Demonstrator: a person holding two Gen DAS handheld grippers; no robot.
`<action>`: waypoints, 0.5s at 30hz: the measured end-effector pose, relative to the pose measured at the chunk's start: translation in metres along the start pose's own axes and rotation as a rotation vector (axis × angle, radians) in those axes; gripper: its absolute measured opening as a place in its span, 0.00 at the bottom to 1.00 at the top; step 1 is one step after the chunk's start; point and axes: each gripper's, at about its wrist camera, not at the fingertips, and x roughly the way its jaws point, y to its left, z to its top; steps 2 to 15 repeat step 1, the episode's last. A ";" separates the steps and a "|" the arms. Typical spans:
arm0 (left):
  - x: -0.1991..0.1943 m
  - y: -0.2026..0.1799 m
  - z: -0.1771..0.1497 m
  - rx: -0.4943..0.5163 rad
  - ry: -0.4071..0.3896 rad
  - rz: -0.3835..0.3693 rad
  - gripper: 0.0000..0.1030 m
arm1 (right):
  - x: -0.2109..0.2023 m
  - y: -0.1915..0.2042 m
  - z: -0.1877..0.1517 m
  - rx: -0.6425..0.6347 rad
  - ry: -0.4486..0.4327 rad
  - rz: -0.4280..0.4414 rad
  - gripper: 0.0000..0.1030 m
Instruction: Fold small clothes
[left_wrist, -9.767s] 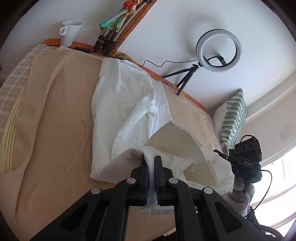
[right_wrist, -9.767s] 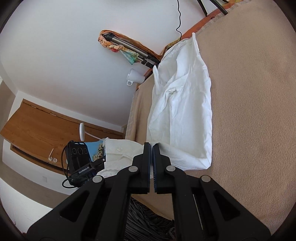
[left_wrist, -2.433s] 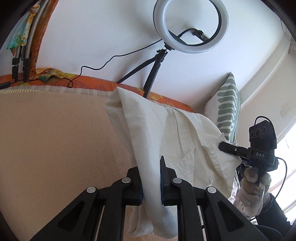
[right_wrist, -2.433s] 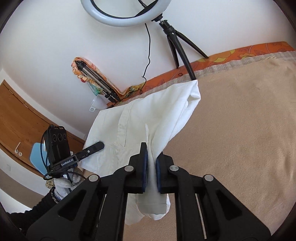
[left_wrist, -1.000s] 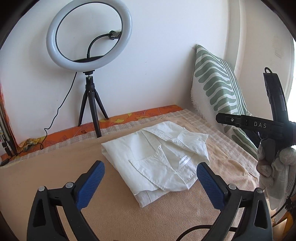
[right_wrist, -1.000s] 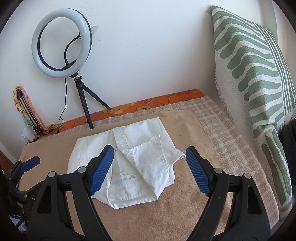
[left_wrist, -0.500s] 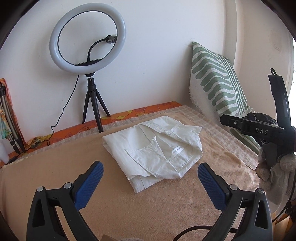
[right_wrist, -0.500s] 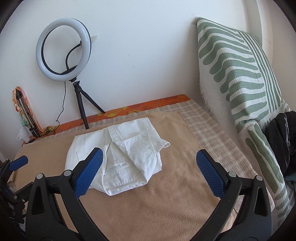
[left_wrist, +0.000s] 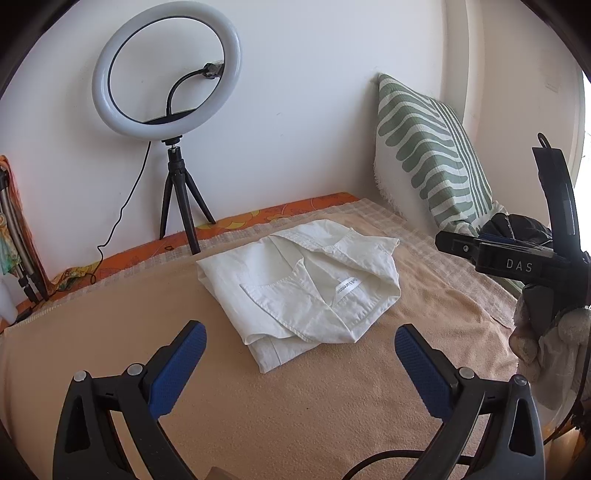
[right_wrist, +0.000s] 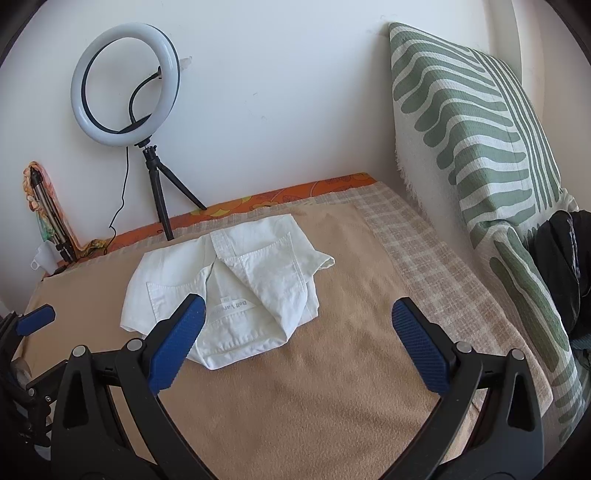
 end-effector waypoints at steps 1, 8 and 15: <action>-0.001 0.000 0.001 0.003 -0.003 0.001 1.00 | -0.001 0.000 0.000 0.003 -0.001 -0.001 1.00; -0.001 0.000 0.001 0.003 -0.003 0.001 1.00 | -0.001 0.000 0.000 0.003 -0.001 -0.001 1.00; -0.001 0.000 0.001 0.003 -0.003 0.001 1.00 | -0.001 0.000 0.000 0.003 -0.001 -0.001 1.00</action>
